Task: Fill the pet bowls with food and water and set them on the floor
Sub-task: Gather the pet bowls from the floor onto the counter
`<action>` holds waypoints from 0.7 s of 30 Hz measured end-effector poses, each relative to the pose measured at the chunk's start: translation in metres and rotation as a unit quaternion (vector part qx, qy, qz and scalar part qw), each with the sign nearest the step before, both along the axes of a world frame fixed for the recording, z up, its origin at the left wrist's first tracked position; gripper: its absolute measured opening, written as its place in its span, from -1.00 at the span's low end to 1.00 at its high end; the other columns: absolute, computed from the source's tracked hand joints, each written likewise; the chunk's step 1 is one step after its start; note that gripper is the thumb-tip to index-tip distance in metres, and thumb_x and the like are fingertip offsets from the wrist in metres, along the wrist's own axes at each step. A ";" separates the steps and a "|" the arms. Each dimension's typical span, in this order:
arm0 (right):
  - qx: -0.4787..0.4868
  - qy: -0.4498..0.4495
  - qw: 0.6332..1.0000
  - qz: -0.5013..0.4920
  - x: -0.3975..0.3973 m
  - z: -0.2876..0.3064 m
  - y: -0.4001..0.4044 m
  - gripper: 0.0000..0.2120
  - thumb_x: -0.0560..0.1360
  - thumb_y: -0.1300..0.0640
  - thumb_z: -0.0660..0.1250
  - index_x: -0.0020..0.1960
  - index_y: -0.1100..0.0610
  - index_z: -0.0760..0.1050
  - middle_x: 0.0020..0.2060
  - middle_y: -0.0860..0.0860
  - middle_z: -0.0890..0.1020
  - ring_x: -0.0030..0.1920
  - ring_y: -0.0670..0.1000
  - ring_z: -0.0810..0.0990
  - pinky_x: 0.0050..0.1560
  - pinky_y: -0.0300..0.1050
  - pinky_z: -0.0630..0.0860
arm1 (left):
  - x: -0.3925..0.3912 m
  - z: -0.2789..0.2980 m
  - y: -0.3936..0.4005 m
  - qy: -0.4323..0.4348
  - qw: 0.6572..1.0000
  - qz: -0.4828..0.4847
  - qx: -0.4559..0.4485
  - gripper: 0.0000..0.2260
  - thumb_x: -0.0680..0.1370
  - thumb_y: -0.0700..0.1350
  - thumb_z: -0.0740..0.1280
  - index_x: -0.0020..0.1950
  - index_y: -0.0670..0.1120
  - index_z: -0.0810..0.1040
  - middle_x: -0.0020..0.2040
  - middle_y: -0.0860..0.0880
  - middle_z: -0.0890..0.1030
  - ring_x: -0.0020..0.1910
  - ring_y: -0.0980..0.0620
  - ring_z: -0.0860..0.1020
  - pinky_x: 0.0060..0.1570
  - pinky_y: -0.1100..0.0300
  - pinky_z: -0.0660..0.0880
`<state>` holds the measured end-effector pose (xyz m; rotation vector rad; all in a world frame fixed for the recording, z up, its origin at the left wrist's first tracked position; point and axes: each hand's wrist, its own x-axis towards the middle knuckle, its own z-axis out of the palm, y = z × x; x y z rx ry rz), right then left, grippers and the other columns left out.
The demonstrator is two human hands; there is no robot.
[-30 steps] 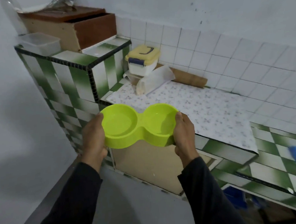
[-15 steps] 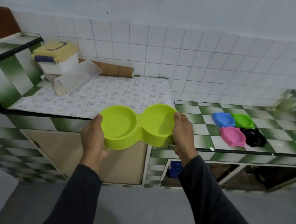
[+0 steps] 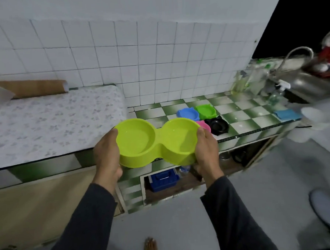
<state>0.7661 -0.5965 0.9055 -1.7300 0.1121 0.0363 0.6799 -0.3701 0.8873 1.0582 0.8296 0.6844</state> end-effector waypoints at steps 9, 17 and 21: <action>0.029 0.030 0.991 -0.128 0.073 -0.015 -0.080 -0.65 0.68 -0.11 0.12 0.34 -0.01 0.53 0.22 0.00 0.59 0.19 0.10 0.57 0.26 0.21 0.54 | 0.121 -0.016 -0.068 0.018 0.992 -0.123 -0.017 -0.89 0.58 0.08 0.42 -0.08 0.08 0.63 -0.01 0.10 0.64 -0.04 0.04 0.60 -0.19 0.15 0.50; 0.053 0.044 0.977 -0.200 0.157 -0.026 -0.140 -0.62 0.68 -0.15 0.11 0.40 -0.03 0.47 0.28 -0.01 0.54 0.26 0.11 0.52 0.30 0.28 0.50 | 0.239 -0.021 -0.129 0.039 0.980 -0.193 -0.007 -0.87 0.59 0.05 0.41 -0.14 0.09 0.63 -0.10 0.19 0.62 -0.10 0.15 0.57 -0.19 0.16 0.48; 0.068 0.058 0.969 -0.229 0.193 -0.028 -0.167 -0.61 0.69 -0.15 0.11 0.41 -0.01 0.43 0.31 0.01 0.51 0.27 0.12 0.50 0.30 0.30 0.50 | 0.291 -0.023 -0.156 0.056 0.967 -0.247 -0.006 -0.88 0.59 0.07 0.40 -0.08 0.06 0.64 -0.03 0.10 0.67 -0.09 0.08 0.62 -0.21 0.15 0.52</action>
